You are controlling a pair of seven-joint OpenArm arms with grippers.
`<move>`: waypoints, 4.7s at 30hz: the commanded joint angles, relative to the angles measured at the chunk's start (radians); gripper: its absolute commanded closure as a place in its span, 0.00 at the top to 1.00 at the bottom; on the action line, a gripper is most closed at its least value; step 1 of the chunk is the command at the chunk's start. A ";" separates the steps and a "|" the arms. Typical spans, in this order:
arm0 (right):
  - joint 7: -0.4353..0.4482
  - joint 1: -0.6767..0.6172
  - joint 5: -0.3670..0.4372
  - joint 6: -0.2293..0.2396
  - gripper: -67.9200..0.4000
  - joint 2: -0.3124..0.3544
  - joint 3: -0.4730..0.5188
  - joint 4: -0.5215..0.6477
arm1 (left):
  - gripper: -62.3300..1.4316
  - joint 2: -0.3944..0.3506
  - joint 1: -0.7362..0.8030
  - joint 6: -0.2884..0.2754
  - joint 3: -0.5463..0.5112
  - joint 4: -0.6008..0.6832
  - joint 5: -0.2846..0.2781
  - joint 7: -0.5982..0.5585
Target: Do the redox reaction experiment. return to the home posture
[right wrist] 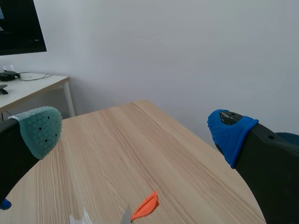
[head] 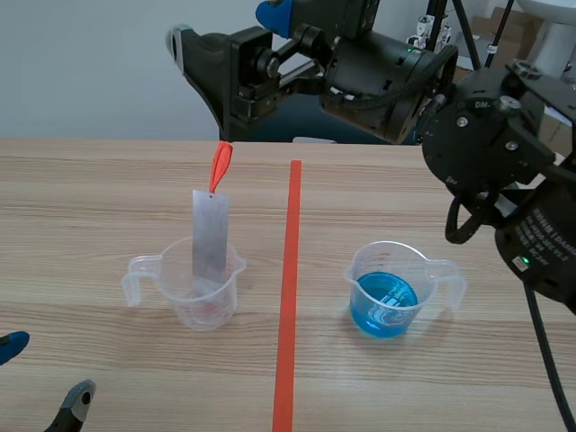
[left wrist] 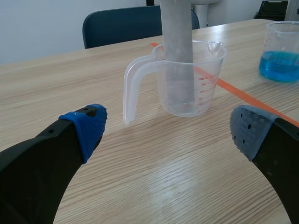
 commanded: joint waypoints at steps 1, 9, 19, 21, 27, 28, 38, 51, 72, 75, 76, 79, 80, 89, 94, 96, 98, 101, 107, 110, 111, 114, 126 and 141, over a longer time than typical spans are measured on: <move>0.031 0.009 0.011 0.004 1.00 0.035 -0.003 0.002 | 0.89 -0.006 -0.003 -0.002 -0.003 0.016 -0.005 -0.019; 0.094 -0.052 0.012 -0.013 1.00 0.195 -0.002 0.055 | 0.89 -0.048 0.046 -0.003 -0.012 0.140 -0.058 0.039; 0.113 -0.291 0.016 -0.090 1.00 0.308 0.203 0.169 | 0.89 -0.075 0.269 -0.002 -0.110 0.614 -0.105 0.335; 0.112 -0.345 0.001 -0.090 1.00 0.318 0.259 0.194 | 0.89 -0.074 0.291 -0.002 -0.116 0.686 -0.105 0.398; 0.113 -0.487 -0.081 -0.090 1.00 0.318 0.402 0.233 | 0.89 -0.066 0.323 0.016 -0.116 0.839 -0.105 0.542; 0.113 -0.507 -0.098 -0.090 1.00 0.318 0.421 0.234 | 0.89 -0.066 0.330 0.021 -0.116 0.861 -0.105 0.554; 0.123 -0.649 -0.296 -0.075 1.00 0.299 0.529 0.236 | 0.89 -0.079 0.368 0.072 -0.091 1.001 -0.102 0.654; 0.251 -0.787 -0.497 -0.020 1.00 0.237 0.698 0.236 | 0.89 -0.142 0.366 0.103 -0.054 1.040 -0.103 0.724; 0.576 -0.867 -0.654 -0.020 1.00 0.201 0.669 0.291 | 0.89 -0.258 0.365 0.156 -0.032 1.040 -0.105 0.768; 0.544 -0.880 -0.655 -0.024 1.00 0.202 0.644 0.303 | 0.89 -0.282 0.365 0.185 -0.032 1.040 -0.106 0.768; 0.522 -0.883 -0.655 -0.027 1.00 0.202 0.628 0.309 | 0.89 -0.289 0.365 0.199 -0.032 1.040 -0.106 0.768; 0.440 -0.883 -0.655 -0.078 1.00 0.208 0.571 0.327 | 0.89 -0.302 0.360 0.205 -0.032 1.040 -0.106 0.769; 0.427 -0.883 -0.655 -0.117 1.00 0.211 0.552 0.333 | 0.89 -0.303 0.359 0.208 -0.032 1.040 -0.106 0.768; 0.407 -0.907 -0.637 -0.340 1.00 0.284 0.457 0.369 | 0.89 -0.305 0.343 0.207 -0.032 1.039 -0.106 0.787; 0.407 -0.962 -0.624 -0.375 1.00 0.296 0.456 0.412 | 0.89 -0.305 0.343 0.207 -0.032 1.039 -0.106 0.787; 0.406 -0.966 -0.624 -0.375 1.00 0.295 0.456 0.419 | 0.89 -0.305 0.343 0.207 -0.032 1.039 -0.106 0.787; 0.406 -0.966 -0.623 -0.375 1.00 0.295 0.449 0.421 | 0.89 -0.305 0.343 0.208 -0.032 1.039 -0.106 0.787; 0.397 -0.966 -0.623 -0.375 1.00 0.295 0.430 0.421 | 0.89 -0.305 0.343 0.208 -0.032 1.039 -0.106 0.787; 0.365 -0.966 -0.624 -0.379 1.00 0.296 0.404 0.421 | 0.89 -0.306 0.343 0.207 -0.032 1.039 -0.105 0.787; 0.365 -0.966 -0.624 -0.426 1.00 0.296 0.404 0.421 | 0.89 -0.306 0.343 0.207 -0.032 1.039 -0.105 0.787; 0.365 -0.966 -0.624 -0.438 1.00 0.296 0.404 0.421 | 0.89 -0.306 0.343 0.207 -0.032 1.039 -0.105 0.787; 0.363 -0.966 -0.624 -0.451 1.00 0.295 0.410 0.421 | 0.89 -0.306 0.343 0.207 -0.032 1.039 -0.105 0.787; 0.293 -0.945 -0.564 -0.449 1.00 0.245 0.491 0.421 | 0.89 -0.304 0.344 0.207 -0.032 1.039 -0.105 0.787; 0.212 -0.927 -0.564 -0.449 1.00 0.201 0.514 0.412 | 0.89 -0.305 0.344 0.206 -0.032 1.039 -0.105 0.787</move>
